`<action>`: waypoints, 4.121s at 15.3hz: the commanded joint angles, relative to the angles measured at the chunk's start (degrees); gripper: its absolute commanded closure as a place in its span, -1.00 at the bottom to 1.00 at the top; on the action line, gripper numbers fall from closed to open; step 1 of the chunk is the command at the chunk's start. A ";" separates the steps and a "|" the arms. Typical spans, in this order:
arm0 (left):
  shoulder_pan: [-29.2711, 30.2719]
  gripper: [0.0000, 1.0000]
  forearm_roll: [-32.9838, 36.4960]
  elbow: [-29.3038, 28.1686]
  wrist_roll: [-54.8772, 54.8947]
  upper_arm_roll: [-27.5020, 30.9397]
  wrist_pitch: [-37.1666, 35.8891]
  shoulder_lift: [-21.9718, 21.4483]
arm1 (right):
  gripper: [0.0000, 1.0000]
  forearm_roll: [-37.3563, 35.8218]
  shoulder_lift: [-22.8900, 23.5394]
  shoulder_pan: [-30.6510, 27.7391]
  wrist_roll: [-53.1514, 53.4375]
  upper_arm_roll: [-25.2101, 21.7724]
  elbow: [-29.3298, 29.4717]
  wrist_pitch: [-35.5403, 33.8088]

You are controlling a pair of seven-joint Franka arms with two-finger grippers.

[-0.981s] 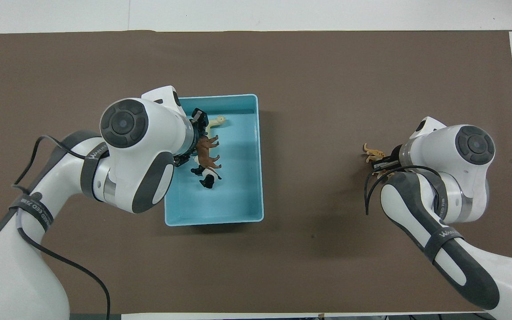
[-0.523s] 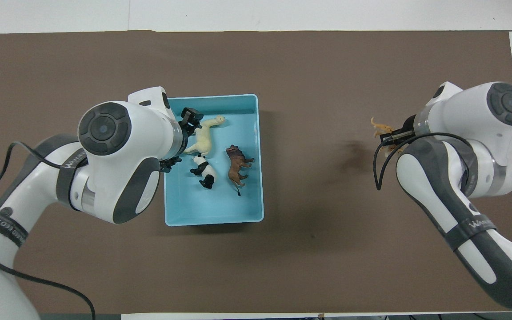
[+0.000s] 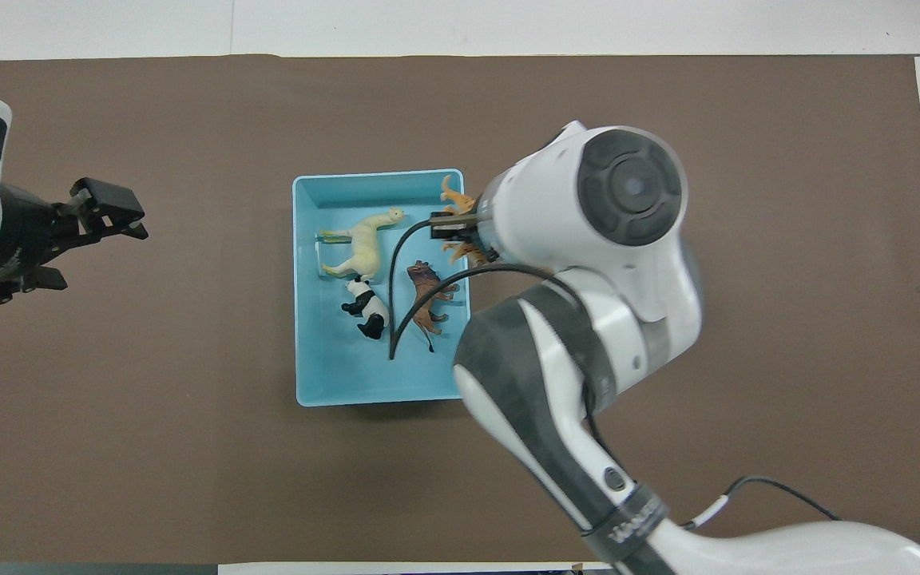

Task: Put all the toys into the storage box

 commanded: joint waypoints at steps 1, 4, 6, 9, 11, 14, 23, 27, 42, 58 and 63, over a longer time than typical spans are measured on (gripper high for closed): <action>1.74 -1.00 0.77 2.87 8.05 -0.56 -4.28 1.35 | -0.43 -0.06 1.78 1.17 1.66 -0.39 0.84 2.04; 4.02 -1.00 0.77 2.43 15.32 -0.56 -5.87 1.09 | -1.00 -0.58 1.43 2.15 1.75 -0.83 0.83 -2.84; 4.48 -1.00 0.77 2.96 17.45 -0.30 -6.65 1.43 | -1.00 -4.51 1.25 0.58 0.88 -1.27 3.72 -9.88; 4.30 -1.00 0.86 3.13 17.63 -0.21 -7.18 1.88 | -1.00 -5.16 -1.11 -6.01 -8.93 -1.45 3.83 -14.38; 4.21 -1.00 0.15 2.26 17.81 0.83 -7.54 1.35 | -1.00 -5.06 -2.96 -11.89 -14.05 -1.54 3.57 -18.25; 2.45 -1.00 0.07 1.29 17.98 3.66 -7.28 1.00 | -1.00 -4.98 -6.73 -21.20 -24.76 -1.54 1.19 -20.19; 2.72 -1.00 -0.11 4.10 21.24 3.30 -8.07 4.07 | -1.00 -7.61 -13.33 -35.90 -32.69 -1.89 -0.73 -33.89; 2.37 -1.00 -0.72 3.84 21.33 3.13 -8.68 3.99 | -1.00 -7.79 -15.88 -37.49 -33.14 -1.89 -5.57 -32.51; 1.75 -1.00 -0.11 5.07 26.33 2.95 -6.48 4.16 | -1.00 -6.38 -13.95 -37.76 -33.76 -1.89 0.14 -35.22; 0.17 -1.00 -0.11 3.05 26.07 2.69 -6.39 3.46 | -1.00 -7.17 -14.21 -37.49 -33.67 -1.89 -0.13 -34.96; 0.26 -1.00 -0.11 3.05 25.98 2.78 -6.13 3.37 | -1.00 -7.17 -14.30 -37.84 -33.84 -1.89 -0.21 -34.96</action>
